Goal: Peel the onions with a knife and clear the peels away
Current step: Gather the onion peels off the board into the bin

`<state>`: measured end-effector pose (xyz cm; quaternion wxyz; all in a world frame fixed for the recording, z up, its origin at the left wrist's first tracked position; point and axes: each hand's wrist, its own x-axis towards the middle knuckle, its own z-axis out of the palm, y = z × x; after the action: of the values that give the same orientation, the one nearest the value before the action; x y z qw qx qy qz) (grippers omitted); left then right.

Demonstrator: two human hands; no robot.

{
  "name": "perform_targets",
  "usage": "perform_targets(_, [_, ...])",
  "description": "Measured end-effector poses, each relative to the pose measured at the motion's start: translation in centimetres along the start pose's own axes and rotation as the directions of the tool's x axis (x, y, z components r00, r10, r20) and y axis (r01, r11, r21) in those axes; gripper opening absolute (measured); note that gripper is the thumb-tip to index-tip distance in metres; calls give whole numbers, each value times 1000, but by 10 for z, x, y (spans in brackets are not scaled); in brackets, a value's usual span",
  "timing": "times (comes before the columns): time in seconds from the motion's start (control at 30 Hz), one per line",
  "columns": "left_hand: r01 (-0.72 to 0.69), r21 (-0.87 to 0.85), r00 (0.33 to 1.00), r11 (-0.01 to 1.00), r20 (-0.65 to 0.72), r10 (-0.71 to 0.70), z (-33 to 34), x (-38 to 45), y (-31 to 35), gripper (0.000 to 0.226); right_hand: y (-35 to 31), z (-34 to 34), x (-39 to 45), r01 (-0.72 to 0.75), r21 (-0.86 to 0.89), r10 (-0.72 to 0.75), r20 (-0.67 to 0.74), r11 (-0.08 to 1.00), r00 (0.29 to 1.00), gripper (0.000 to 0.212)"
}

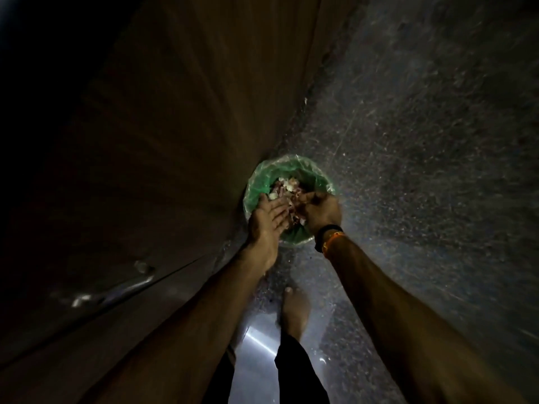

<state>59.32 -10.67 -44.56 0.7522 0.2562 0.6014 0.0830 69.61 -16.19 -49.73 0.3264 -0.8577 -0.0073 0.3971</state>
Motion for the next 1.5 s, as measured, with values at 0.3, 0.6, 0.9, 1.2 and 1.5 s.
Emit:
perform_targets(0.3, [-38, 369, 993, 929, 115, -5, -5, 34, -32, 69, -10, -4, -10, -394, 604, 257, 305, 693, 917, 20])
perform_targets(0.6, [179, -149, 981, 972, 104, -165, 15, 42, 14, 104, 35, 3, -19, 544, -460, -452, 303, 702, 839, 62])
perform_targets(0.9, [160, -20, 985, 987, 63, -159, 24, 5, 32, 82, -18, -11, -45, 503, -581, -508, 172, 640, 844, 34])
perform_targets(1.2, [225, -171, 972, 959, 110, -208, 36, -63, 78, 87, -34, -43, -88, 700, -511, -583, 399, 500, 707, 59])
perform_targets(1.5, [-168, 493, 971, 854, -66, 229, 30, -158, 100, 21, -139, -105, -164, 269, -516, -331, -30, 813, 943, 23])
